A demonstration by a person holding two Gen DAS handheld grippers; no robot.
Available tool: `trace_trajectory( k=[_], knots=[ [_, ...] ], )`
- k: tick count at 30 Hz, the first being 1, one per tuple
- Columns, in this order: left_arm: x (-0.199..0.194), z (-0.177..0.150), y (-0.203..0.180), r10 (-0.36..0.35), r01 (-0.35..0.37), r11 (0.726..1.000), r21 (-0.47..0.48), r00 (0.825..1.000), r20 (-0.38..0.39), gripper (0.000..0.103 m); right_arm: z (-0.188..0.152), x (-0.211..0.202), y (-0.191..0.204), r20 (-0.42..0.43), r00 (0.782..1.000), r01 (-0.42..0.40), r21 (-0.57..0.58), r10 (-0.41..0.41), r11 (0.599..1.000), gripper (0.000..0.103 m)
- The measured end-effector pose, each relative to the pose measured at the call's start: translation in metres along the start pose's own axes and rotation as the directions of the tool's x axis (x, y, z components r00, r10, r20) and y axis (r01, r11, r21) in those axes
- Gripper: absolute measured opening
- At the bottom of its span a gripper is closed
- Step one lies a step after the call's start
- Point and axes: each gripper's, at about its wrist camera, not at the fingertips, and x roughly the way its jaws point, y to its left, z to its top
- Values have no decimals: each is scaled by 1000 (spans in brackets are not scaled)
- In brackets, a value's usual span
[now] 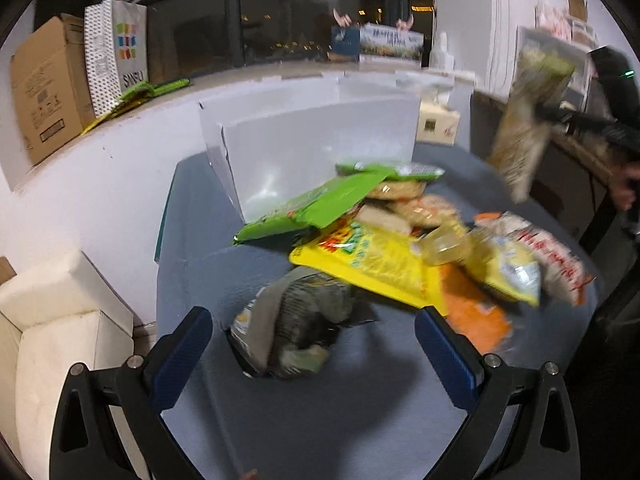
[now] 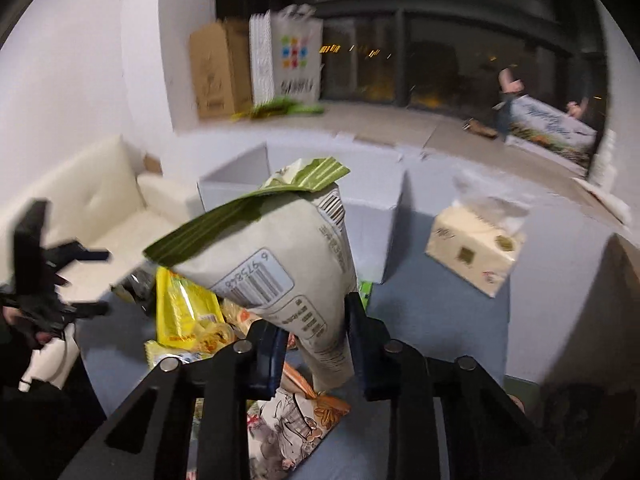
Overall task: Organize snacks
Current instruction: 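Grasp the white rice-cracker bag with the right gripper while the left gripper grasps a grey packet, then lower both held packets into the white box and open both grippers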
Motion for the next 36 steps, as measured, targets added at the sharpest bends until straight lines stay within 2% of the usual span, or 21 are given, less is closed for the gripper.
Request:
trace_trajectory(
  k=[3, 7, 8, 9, 10, 11, 12, 13, 14, 15, 17, 23, 27, 30, 32, 36],
  knots=[
    [13, 5, 6, -15, 16, 999, 36, 1000, -21, 103, -5, -30, -1, 72, 997, 25, 70, -30, 997, 27],
    [38, 6, 11, -26, 32, 997, 71, 996, -84, 103, -4, -55, -6, 140, 990, -3, 138, -16, 990, 27],
    [43, 5, 12, -24, 32, 996, 79, 995, -97, 100, -4, -61, -7, 153, 988, -18, 156, -7, 988, 27],
    [47, 3, 12, -34, 43, 995, 86, 993, -111, 87, -2, -57, -9, 159, 987, -27, 163, 1, 986, 27],
    [51, 1, 10, -44, 56, 994, 95, 992, -119, 79, -3, -62, -7, 166, 986, -41, 168, 13, 985, 27],
    [53, -1, 8, -22, 36, 993, 111, 993, -118, 75, -4, -66, -3, 166, 986, -47, 167, 19, 985, 27],
    [54, -3, 5, -1, 17, 991, 136, 994, -112, 63, -5, -66, -1, 164, 986, -46, 167, 18, 985, 27],
    [52, -5, 3, 2, 14, 989, 146, 994, -107, 59, -6, -66, 2, 156, 988, -45, 168, 19, 985, 27],
    [48, -6, 5, -1, 12, 992, 128, 996, -91, 57, -6, -65, 5, 148, 989, -52, 169, 27, 984, 27],
    [42, -7, 9, -7, 12, 996, 88, 998, -63, 46, -9, -63, 5, 147, 989, -57, 168, 32, 984, 27],
    [24, -11, 18, -22, 23, 1000, 13, 1000, -13, 46, -12, -59, 10, 140, 989, -69, 168, 46, 983, 27],
    [-39, -10, 22, -21, 29, 998, -55, 989, 144, 45, -9, -49, 24, 139, 986, -115, 165, 93, 979, 27],
    [-66, 18, 30, -29, 56, 993, -106, 971, 238, 45, 5, -39, 28, 146, 982, -147, 189, 121, 971, 27],
    [-72, 59, 40, -34, 81, 986, -146, 955, 294, 45, 27, -29, 25, 145, 981, -162, 216, 133, 963, 27],
    [-62, 91, 44, -25, 83, 982, -171, 948, 316, 45, 51, -17, 21, 141, 980, -166, 215, 138, 962, 27],
    [-29, 153, 57, 2, 65, 975, -210, 952, 306, 45, 99, 9, 7, 112, 989, -126, 232, 102, 964, 27]
  ],
)
